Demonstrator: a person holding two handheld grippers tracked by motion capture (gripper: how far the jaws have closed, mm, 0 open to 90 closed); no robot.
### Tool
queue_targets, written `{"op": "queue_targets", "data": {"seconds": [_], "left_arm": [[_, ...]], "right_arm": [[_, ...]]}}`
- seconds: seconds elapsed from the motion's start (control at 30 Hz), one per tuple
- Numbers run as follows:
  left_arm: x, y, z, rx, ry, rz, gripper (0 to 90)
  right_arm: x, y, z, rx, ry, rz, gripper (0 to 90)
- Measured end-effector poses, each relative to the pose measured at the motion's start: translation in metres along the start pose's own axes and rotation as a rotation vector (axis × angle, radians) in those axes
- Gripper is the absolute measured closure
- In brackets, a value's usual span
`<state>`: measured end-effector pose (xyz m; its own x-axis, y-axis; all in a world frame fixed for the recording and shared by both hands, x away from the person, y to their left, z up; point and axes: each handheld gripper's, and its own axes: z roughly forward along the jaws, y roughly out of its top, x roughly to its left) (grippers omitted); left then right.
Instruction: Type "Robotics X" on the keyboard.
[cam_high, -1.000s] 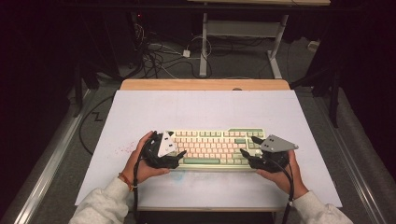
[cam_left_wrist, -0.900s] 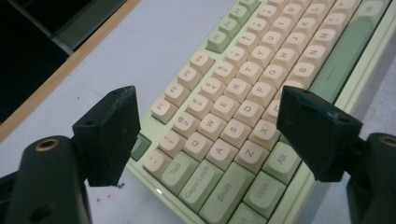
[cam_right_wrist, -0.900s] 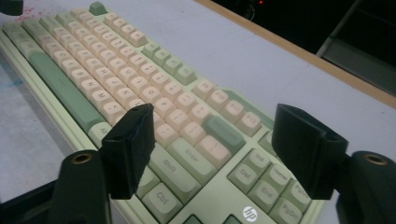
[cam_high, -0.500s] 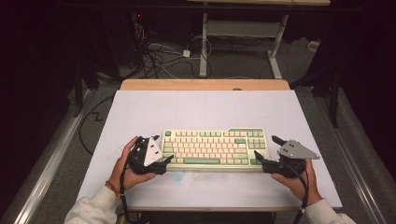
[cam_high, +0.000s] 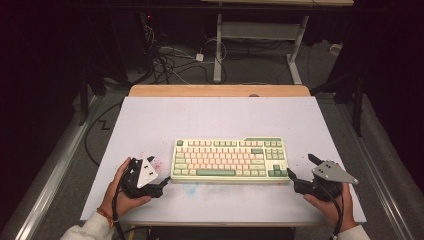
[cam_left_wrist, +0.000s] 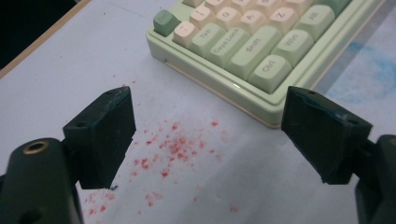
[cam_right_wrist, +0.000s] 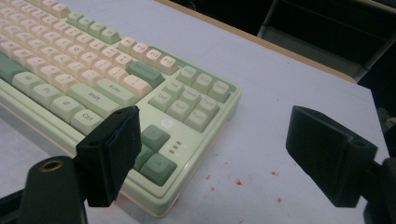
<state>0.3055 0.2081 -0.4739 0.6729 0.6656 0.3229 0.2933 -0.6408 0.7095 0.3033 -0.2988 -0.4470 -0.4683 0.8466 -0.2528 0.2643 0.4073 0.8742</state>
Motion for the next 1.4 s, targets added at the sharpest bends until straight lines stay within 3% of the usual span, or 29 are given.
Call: {"op": "queue_targets", "data": {"seconds": [0.93,1.4], "left_arm": [[0.0041,-0.0038,-0.0013,0.007,-0.013,-0.021,16.6],[0.0070,-0.0006,0.0064,0.023,-0.022,-0.034,16.6]], "right_arm": [[0.0025,-0.0013,0.0017,0.011,-0.016,-0.033,17.8],[-0.0014,-0.0051,0.0037,0.024,-0.025,-0.018,17.8]]}}
